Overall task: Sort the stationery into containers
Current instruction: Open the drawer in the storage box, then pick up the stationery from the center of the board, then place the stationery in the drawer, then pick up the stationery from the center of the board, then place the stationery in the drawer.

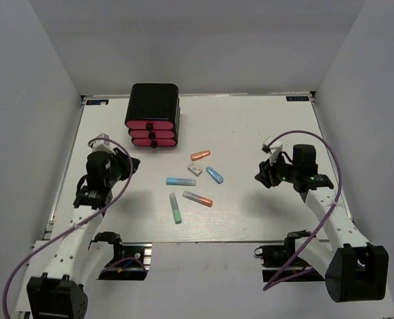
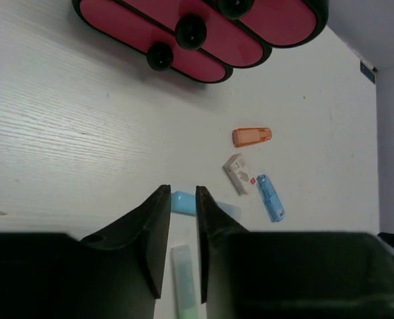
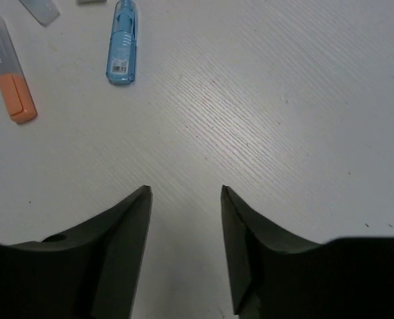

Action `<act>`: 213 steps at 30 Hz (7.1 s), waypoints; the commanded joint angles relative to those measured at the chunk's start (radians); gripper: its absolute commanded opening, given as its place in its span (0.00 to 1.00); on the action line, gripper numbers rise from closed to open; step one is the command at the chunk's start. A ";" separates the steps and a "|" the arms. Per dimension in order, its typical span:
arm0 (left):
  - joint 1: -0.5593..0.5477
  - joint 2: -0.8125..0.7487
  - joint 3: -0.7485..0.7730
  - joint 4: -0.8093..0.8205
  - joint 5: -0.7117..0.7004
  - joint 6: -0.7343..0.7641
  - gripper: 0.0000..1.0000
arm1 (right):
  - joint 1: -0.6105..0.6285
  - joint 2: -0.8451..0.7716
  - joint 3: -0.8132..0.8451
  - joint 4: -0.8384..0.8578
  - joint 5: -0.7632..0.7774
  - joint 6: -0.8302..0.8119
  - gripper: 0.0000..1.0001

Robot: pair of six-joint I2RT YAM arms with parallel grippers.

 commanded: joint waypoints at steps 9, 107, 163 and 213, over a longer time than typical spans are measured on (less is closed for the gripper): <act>-0.003 0.429 0.170 0.299 0.090 0.002 0.74 | 0.005 0.072 -0.006 0.148 -0.034 0.104 0.68; -0.003 -0.017 0.042 -0.346 0.190 -0.061 0.77 | 0.640 0.894 1.113 0.164 -0.015 -0.171 0.00; -0.003 -0.024 0.016 -0.368 0.230 -0.182 0.68 | 0.446 1.104 0.939 -0.127 -0.144 -0.775 0.78; -0.003 0.034 -0.072 -0.133 0.229 -0.221 0.64 | 0.622 0.946 1.193 0.138 -0.172 -0.189 0.06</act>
